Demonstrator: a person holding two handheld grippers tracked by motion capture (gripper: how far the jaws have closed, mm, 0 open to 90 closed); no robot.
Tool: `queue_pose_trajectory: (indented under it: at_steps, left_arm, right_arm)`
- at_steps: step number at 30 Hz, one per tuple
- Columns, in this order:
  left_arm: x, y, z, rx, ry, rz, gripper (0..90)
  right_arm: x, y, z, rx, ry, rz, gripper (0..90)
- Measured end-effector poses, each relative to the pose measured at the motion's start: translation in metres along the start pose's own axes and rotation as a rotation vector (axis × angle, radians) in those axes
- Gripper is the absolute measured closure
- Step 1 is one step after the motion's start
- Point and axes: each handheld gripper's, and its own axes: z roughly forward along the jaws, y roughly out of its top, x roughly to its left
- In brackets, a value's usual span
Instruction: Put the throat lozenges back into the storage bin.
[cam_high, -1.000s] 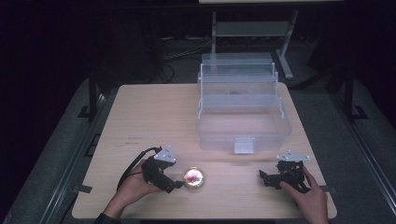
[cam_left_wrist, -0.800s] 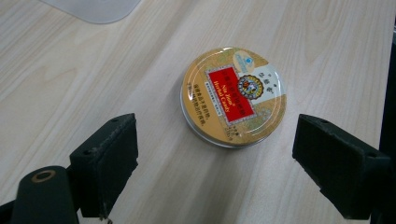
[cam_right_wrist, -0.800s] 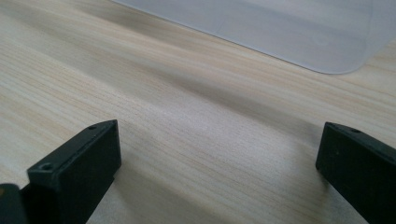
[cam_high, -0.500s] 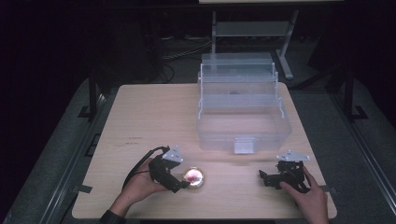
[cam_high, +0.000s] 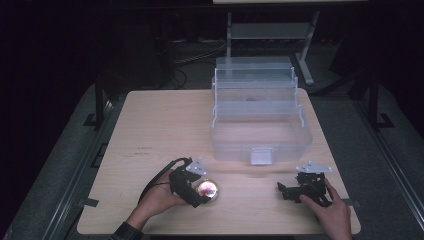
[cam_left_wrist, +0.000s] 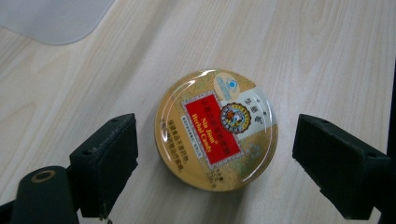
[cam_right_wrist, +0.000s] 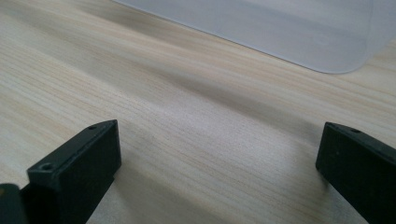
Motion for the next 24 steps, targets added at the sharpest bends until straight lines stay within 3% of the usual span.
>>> queue_pose_trajectory:
  at_steps: [9,24]
  left_arm:
    - [-0.003,0.013,0.012,0.053,0.003,0.047,13.4]
    - [-0.006,0.017,0.028,0.116,0.017,0.075,13.0]
  right_arm:
    - [0.000,0.000,0.000,0.000,0.000,0.000,0.0]
    - [0.000,0.000,0.000,0.000,0.000,0.000,0.0]
